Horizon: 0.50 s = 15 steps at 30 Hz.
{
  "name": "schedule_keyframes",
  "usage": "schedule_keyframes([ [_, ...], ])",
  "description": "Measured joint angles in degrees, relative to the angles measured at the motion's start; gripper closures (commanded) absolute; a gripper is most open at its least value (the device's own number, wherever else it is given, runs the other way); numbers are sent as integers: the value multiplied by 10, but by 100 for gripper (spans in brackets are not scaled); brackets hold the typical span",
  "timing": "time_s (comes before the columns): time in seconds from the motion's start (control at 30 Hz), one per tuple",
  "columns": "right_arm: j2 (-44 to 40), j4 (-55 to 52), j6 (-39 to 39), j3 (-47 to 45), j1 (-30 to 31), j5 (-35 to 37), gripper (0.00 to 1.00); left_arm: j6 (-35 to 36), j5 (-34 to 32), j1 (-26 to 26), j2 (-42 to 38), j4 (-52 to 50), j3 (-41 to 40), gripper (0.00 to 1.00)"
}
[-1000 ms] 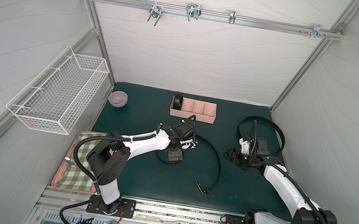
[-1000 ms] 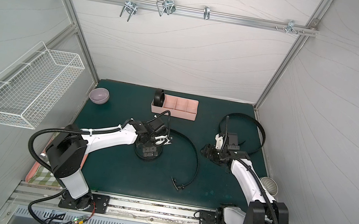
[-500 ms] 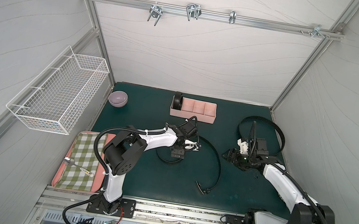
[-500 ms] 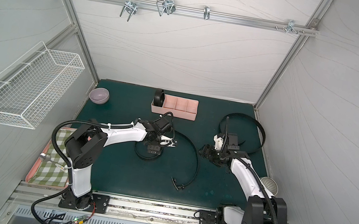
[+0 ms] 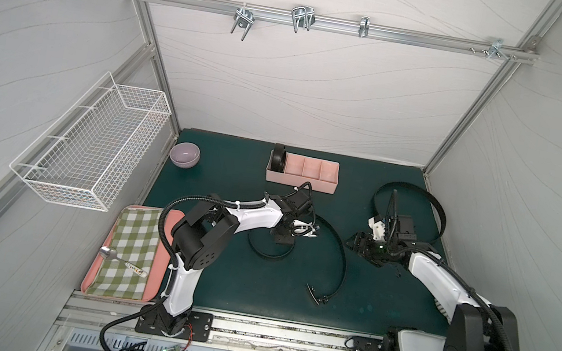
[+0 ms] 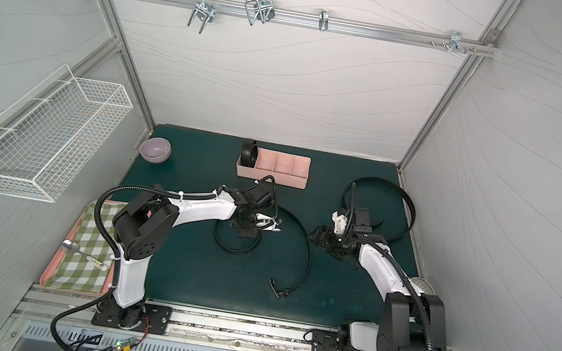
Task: Place the belts into the storage roll
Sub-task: Roll the belt at the center of the board.
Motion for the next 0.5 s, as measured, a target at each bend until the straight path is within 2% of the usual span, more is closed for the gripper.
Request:
schedule_keyframes([
  [0.13, 35, 0, 0, 28, 43, 26, 20, -33, -3, 0, -10, 13, -16, 93],
  [0.2, 61, 2, 0, 50, 63, 37, 20, -49, -5, 0, -20, 24, -31, 87],
  [0.27, 85, 5, 0, 68, 75, 44, 20, -63, -9, 0, -32, 30, -46, 69],
  [0.33, 99, 9, 0, 77, 78, 52, 19, -66, -14, 0, -43, 30, -54, 42],
  [0.4, 100, 8, -1, 78, 77, 59, 19, -62, -16, 0, -56, 33, -62, 25],
  [0.43, 100, 8, -1, 78, 76, 60, 19, -58, -16, 1, -64, 35, -68, 21],
  [0.5, 100, 8, -1, 77, 71, 61, 19, -44, -15, 3, -84, 40, -78, 18],
])
